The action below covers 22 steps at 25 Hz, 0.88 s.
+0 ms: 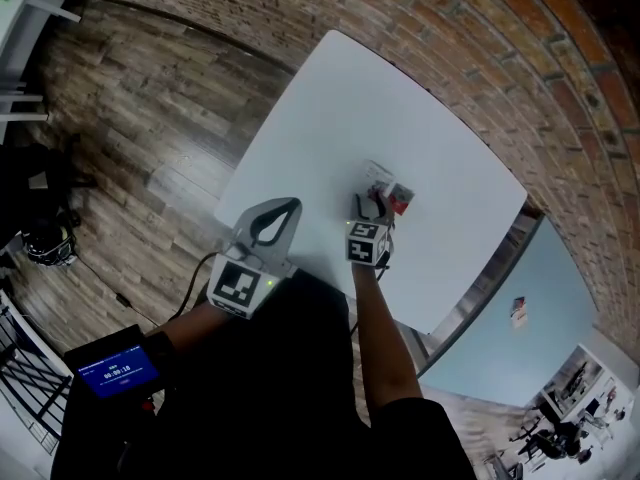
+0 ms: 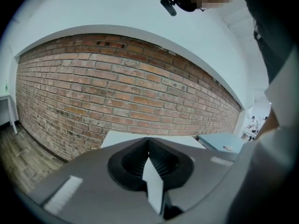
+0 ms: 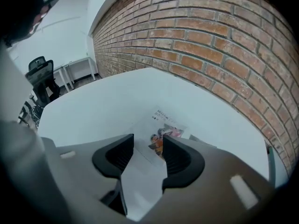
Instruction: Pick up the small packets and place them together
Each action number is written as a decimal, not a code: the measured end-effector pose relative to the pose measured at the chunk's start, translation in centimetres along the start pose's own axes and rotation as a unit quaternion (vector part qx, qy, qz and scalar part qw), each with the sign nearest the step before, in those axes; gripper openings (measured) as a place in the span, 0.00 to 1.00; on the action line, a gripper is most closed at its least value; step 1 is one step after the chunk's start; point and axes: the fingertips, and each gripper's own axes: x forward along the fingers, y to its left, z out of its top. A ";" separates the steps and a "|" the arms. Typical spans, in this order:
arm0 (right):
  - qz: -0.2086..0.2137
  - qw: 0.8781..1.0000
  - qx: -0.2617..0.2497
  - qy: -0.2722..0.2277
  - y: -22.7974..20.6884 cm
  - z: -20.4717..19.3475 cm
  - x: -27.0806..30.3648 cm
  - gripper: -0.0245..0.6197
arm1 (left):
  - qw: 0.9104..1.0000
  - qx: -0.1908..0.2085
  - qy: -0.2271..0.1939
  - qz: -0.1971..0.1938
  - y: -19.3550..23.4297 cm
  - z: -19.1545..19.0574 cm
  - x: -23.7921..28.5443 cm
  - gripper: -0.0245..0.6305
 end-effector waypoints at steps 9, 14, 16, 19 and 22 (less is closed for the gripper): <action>0.013 1.000 -0.006 -0.006 0.2 0.6 0.4 0.35 | 1.000 -0.002 0.004 0.008 0.5 -0.3 0.0 0.04; -0.011 1.000 0.013 -0.019 -1.7 1.0 -1.6 0.35 | 1.000 0.000 -0.002 0.004 0.3 0.0 -0.1 0.04; -0.023 0.999 0.030 -0.016 -3.2 0.4 -2.0 0.34 | 1.000 0.000 -0.005 0.005 0.3 0.2 -0.1 0.04; -0.028 0.998 0.059 -0.014 -5.3 -0.6 -2.2 0.34 | 1.000 -0.003 -0.005 0.004 0.2 0.2 -0.1 0.04; -0.033 0.996 0.077 -0.015 -6.8 -1.0 -2.1 0.34 | 1.000 -0.004 -0.005 0.004 0.2 0.1 -0.1 0.04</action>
